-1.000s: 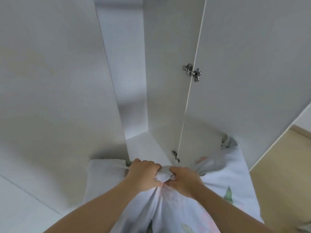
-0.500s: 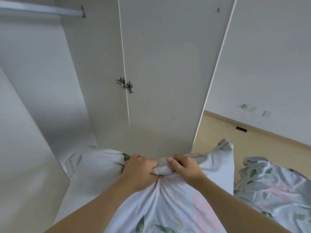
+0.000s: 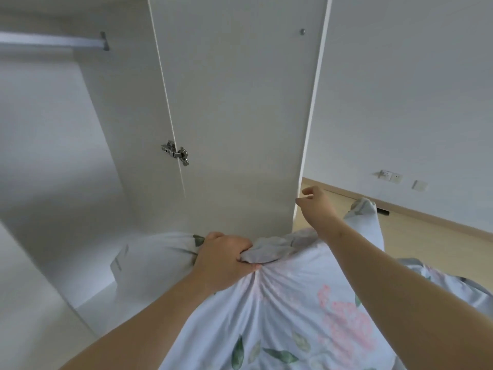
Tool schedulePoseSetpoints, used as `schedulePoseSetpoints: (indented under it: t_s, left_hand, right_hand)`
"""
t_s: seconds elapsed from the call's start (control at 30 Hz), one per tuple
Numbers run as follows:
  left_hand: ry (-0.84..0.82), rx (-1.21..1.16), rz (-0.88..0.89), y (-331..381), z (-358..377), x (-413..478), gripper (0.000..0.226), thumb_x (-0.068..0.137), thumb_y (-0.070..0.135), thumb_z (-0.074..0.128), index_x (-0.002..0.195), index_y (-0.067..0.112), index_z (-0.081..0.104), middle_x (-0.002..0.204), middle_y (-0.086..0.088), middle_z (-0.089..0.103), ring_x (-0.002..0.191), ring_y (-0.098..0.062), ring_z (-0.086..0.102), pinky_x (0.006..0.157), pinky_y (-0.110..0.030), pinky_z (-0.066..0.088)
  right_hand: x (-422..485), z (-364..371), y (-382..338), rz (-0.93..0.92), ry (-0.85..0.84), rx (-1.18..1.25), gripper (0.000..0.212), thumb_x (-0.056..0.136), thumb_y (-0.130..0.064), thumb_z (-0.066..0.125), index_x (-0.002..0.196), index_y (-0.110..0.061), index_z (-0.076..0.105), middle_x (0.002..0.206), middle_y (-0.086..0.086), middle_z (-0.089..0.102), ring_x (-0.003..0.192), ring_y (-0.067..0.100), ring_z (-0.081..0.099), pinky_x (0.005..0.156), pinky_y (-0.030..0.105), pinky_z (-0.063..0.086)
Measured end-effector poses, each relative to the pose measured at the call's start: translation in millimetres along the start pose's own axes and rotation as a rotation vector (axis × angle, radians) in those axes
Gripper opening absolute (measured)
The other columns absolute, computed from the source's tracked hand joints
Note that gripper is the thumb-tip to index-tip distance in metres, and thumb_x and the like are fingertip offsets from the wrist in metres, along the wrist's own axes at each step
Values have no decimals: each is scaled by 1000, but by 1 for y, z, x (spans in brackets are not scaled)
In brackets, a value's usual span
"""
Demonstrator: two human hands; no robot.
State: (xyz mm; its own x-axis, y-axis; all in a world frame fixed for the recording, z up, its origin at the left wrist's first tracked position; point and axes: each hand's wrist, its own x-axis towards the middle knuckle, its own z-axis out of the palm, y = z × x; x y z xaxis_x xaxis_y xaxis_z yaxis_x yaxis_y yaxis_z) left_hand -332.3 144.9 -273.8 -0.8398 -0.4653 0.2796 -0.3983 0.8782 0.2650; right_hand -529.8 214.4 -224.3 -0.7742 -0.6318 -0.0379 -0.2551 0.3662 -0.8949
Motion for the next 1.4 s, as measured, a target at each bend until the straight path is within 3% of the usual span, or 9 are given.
schedulePoseSetpoints:
  t_s: [0.1, 0.23, 0.33, 0.4, 0.57, 0.73, 0.97, 1.1, 1.4]
  left_hand:
    - [25, 22, -20, 1, -2, 7, 38, 66, 54, 47, 50, 27, 27, 50, 10, 35, 49, 3, 33, 81, -25, 26]
    - [73, 9, -44, -5, -7, 13, 40, 65, 56, 48, 48, 27, 26, 47, 10, 33, 47, 2, 34, 79, -25, 28]
    - [137, -31, -56, -11, -10, 16, 41, 64, 57, 47, 45, 29, 24, 43, 9, 30, 43, 0, 35, 72, -25, 29]
    - [190, -52, -49, -17, -13, 16, 39, 62, 56, 45, 45, 31, 20, 41, 9, 26, 43, -3, 40, 64, -21, 27]
    - [299, -15, 12, -31, -21, 3, 46, 62, 49, 53, 48, 29, 14, 40, 11, 16, 37, -2, 21, 52, -14, 18]
    - [328, 21, 67, -54, -53, -26, 46, 63, 45, 59, 51, 22, 22, 43, 3, 23, 43, -11, 21, 47, -16, 18]
    - [339, 173, 59, -74, -95, -75, 38, 61, 40, 56, 52, 26, 22, 42, 15, 16, 43, -7, 26, 59, -12, 24]
    - [337, 238, 30, -80, -114, -101, 38, 61, 41, 54, 52, 28, 19, 43, 13, 17, 46, -5, 25, 54, -16, 21]
    - [328, 303, -136, -106, -151, -170, 33, 60, 41, 54, 52, 29, 25, 43, 7, 28, 46, -5, 25, 52, -15, 23]
  right_hand:
    - [12, 1, -9, 3, 7, 55, 27, 90, -11, 47, 116, -8, 44, 84, 1, 48, 69, 14, 44, 70, 30, 37]
    - [25, 6, -19, 0, -29, 193, 46, 88, -9, 51, 131, -6, 36, 107, 4, 47, 89, 22, 49, 76, 32, 40]
    - [27, 12, -23, -5, -13, 161, 9, 82, -6, 49, 89, -11, 48, 85, 9, 56, 79, 29, 54, 69, 38, 47]
    - [23, 15, -21, -5, 8, 76, 17, 80, -3, 42, 71, -16, 35, 68, 3, 44, 62, 23, 43, 54, 31, 36]
    - [-1, 24, -16, -59, 29, -5, 24, 78, 3, 26, 79, -11, 45, 71, 6, 52, 64, 24, 47, 55, 31, 38]
    - [-20, 39, -26, -39, -32, 109, 29, 74, -22, 30, 58, -14, 53, 68, 15, 65, 72, 34, 62, 77, 44, 53]
    - [-56, 79, -65, -185, -93, 107, 41, 93, -26, 24, 81, 0, 53, 77, 13, 57, 79, 32, 54, 86, 53, 50]
    - [-83, 100, -73, -292, -101, 129, 37, 99, -24, 22, 83, -6, 51, 70, 5, 50, 79, 30, 50, 73, 38, 41]
    - [-134, 149, -109, -487, -260, 273, 30, 98, -37, 32, 79, -17, 42, 66, 1, 48, 66, 23, 50, 75, 57, 52]
